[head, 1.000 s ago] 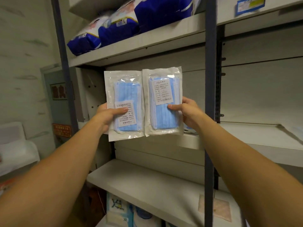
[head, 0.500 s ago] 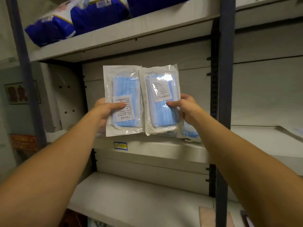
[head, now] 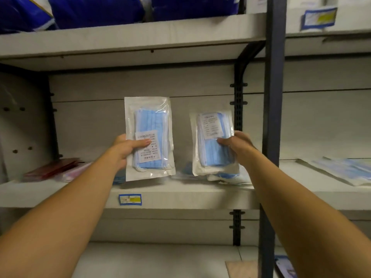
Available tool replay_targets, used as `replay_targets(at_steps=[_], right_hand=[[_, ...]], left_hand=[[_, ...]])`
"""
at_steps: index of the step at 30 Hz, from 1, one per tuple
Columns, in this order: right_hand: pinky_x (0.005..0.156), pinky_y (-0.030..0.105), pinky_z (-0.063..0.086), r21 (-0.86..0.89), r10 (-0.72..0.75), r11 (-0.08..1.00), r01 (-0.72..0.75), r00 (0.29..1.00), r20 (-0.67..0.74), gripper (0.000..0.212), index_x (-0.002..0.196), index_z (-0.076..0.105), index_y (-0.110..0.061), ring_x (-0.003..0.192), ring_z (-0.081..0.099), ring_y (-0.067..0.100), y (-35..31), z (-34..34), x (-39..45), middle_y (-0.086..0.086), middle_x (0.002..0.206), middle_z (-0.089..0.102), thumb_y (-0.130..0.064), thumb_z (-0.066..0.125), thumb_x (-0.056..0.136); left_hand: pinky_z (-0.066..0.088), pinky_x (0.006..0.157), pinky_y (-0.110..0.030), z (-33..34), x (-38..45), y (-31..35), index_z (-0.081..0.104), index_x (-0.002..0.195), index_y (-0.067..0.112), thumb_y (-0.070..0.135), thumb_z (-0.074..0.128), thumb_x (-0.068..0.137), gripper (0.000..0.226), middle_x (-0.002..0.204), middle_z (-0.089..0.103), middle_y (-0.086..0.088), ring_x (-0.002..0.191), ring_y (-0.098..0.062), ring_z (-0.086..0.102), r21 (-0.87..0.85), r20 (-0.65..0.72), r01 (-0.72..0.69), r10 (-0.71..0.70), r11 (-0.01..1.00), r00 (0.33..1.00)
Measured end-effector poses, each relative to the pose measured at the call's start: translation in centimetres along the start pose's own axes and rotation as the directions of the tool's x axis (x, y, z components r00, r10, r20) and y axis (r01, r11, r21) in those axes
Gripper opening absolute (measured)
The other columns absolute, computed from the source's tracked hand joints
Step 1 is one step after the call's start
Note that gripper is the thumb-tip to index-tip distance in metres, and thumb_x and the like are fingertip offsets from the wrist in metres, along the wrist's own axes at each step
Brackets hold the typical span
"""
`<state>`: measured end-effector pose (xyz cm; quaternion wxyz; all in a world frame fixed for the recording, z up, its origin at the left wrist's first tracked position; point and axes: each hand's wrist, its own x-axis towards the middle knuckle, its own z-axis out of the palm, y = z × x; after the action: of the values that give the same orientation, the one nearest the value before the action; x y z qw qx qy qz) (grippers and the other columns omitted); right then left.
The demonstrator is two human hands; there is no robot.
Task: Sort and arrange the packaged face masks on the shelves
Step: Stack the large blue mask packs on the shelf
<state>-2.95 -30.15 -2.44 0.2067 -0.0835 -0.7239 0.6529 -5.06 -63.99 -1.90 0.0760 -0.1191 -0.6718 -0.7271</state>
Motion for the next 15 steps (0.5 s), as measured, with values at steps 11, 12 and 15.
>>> replay_targets(at_steps=[11, 12, 15], right_hand=[[0.064, 0.04, 0.056, -0.437, 0.134, 0.881, -0.182, 0.981, -0.139, 0.065, 0.117, 0.053, 0.001, 0.078, 0.067, 0.03, 2.9, 0.2, 1.7, 0.018, 0.095, 0.065, -0.039, 0.087, 0.077], [0.06, 0.038, 0.052, -0.497, 0.133, 0.847, -0.19, 0.98, -0.147, 0.064, 0.114, 0.052, 0.0, 0.074, 0.064, 0.029, 2.9, 0.2, 1.7, 0.017, 0.09, 0.063, -0.041, 0.085, 0.079], [0.069, 0.036, 0.049, -0.639, 0.112, 0.748, -0.179, 0.983, -0.145, 0.065, 0.111, 0.052, -0.005, 0.083, 0.061, 0.027, 3.6, 0.0, 2.0, 0.014, 0.098, 0.062, -0.048, 0.085, 0.076]], left_hand=[[0.061, 0.079, -0.052, -1.5, 1.9, -1.8, 0.069, 0.114, 0.006, 0.005, 0.082, 0.07, 0.045, 0.103, 0.076, -0.016, 0.093, -0.033, 0.075, -0.028, 0.032, 0.02, -0.02, 0.999, 0.999], [0.061, 0.079, -0.052, -1.4, 2.0, -2.0, 0.069, 0.114, 0.005, 0.004, 0.082, 0.07, 0.045, 0.102, 0.076, -0.016, 0.094, -0.033, 0.075, -0.032, 0.036, 0.021, -0.019, 0.999, 0.999], [0.061, 0.078, -0.052, -1.2, 2.6, -2.5, 0.069, 0.111, 0.006, 0.003, 0.08, 0.073, 0.041, 0.101, 0.077, -0.016, 0.093, -0.034, 0.075, -0.04, 0.047, 0.021, -0.019, 0.999, 0.999]])
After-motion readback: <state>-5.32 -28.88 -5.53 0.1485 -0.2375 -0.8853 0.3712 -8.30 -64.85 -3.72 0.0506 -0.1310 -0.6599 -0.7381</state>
